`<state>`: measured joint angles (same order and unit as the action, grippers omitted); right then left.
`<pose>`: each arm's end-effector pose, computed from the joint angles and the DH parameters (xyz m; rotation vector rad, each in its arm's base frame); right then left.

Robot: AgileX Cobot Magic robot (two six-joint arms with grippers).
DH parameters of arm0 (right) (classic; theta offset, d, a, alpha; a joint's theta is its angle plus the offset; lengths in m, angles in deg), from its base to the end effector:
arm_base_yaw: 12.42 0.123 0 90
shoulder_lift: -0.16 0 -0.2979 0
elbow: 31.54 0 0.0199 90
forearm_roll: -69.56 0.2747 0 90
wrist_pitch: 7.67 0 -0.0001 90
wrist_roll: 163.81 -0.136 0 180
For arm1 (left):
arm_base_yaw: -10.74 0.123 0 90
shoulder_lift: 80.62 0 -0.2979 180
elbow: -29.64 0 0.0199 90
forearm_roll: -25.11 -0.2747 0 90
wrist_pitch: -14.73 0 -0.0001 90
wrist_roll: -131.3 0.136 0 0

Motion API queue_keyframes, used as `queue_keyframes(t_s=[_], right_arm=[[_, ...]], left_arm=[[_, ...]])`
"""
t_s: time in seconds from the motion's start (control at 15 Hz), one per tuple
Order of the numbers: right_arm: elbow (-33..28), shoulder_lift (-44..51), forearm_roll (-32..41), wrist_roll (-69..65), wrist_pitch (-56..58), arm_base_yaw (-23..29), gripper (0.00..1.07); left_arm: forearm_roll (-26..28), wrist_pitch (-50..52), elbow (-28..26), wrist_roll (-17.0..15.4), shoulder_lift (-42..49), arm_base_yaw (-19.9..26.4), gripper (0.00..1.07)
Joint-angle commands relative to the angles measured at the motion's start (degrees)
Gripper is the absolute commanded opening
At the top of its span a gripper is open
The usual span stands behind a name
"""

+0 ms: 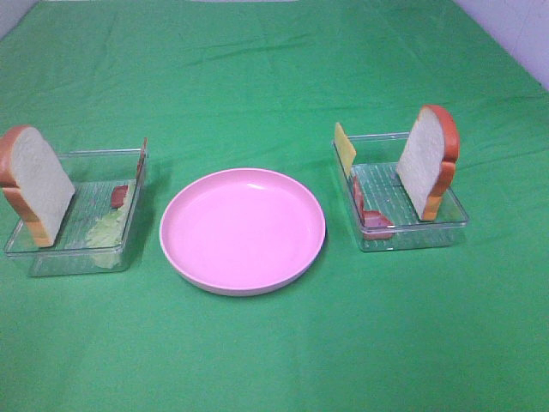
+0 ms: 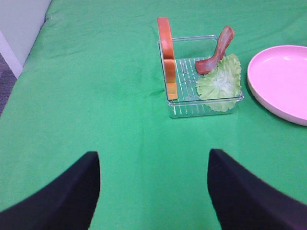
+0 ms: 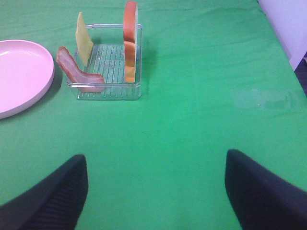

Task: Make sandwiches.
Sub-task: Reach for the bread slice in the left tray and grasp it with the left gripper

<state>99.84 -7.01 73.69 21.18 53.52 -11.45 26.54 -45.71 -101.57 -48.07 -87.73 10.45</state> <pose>0.0412 0.0093 0.2695 -0.1101 2.0369 0.0423 0.0425 -0.0032 0.2700 0.0175 2.0303 -0.0261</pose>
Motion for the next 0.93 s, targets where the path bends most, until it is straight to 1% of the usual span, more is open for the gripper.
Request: queue_keyframes(t_s=[0.07, 0.93], right_arm=[[0.06, 0.86, 0.06, 0.8, -0.52, -0.23, 0.75], [0.06, 0.86, 0.06, 0.8, -0.52, -0.23, 0.75]], left_arm=[[0.52, 0.52, 0.11, 0.06, 0.46, 0.23, 0.62], [0.52, 0.52, 0.11, 0.06, 0.46, 0.23, 0.62]])
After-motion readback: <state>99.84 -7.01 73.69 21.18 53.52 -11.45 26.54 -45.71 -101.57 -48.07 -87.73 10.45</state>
